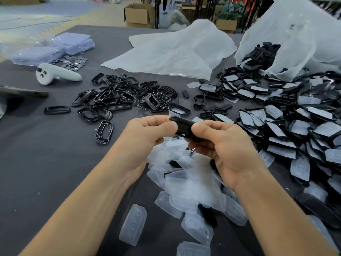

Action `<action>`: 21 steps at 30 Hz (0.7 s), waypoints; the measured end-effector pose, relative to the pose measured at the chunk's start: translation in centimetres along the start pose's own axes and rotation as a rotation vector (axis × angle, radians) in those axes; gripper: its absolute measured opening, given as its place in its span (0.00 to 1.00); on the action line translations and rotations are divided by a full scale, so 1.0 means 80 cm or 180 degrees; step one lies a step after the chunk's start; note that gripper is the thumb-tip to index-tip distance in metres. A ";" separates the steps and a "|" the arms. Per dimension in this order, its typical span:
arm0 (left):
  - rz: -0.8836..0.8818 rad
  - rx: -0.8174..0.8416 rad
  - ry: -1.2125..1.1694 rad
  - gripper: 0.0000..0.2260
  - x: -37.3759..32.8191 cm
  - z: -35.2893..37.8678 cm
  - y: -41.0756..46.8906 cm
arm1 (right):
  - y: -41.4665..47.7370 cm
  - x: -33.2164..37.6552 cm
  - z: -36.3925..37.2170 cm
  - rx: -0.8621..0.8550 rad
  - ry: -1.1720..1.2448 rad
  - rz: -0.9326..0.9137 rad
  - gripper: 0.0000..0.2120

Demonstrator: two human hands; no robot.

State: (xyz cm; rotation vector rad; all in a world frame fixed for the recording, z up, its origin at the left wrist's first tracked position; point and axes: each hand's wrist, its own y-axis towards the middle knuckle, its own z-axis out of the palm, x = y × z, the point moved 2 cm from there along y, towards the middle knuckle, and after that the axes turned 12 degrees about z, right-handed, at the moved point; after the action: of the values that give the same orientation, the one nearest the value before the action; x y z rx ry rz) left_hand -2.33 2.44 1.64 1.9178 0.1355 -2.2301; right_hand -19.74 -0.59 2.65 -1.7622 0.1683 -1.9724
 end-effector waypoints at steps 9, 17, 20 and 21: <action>0.0379 0.0276 -0.0281 0.08 -0.003 0.000 0.002 | -0.002 0.006 -0.004 0.0280 -0.0255 -0.0503 0.11; 0.0696 -0.0236 0.1634 0.17 0.004 -0.007 0.000 | 0.010 0.008 -0.031 -0.1042 -0.1440 -0.1325 0.10; 0.0931 -0.0328 0.2505 0.18 0.003 -0.005 -0.001 | 0.006 0.016 -0.057 -0.2285 -0.2364 -0.1788 0.06; 0.0982 -0.0325 0.2700 0.17 0.003 -0.004 -0.001 | 0.007 0.018 -0.066 -0.2589 -0.2449 -0.1829 0.07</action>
State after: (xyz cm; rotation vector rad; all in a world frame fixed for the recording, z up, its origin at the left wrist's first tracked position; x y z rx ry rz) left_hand -2.10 2.57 1.31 2.4783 0.0611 -1.0954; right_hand -24.74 -2.91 2.90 -3.2731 0.2337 -1.4470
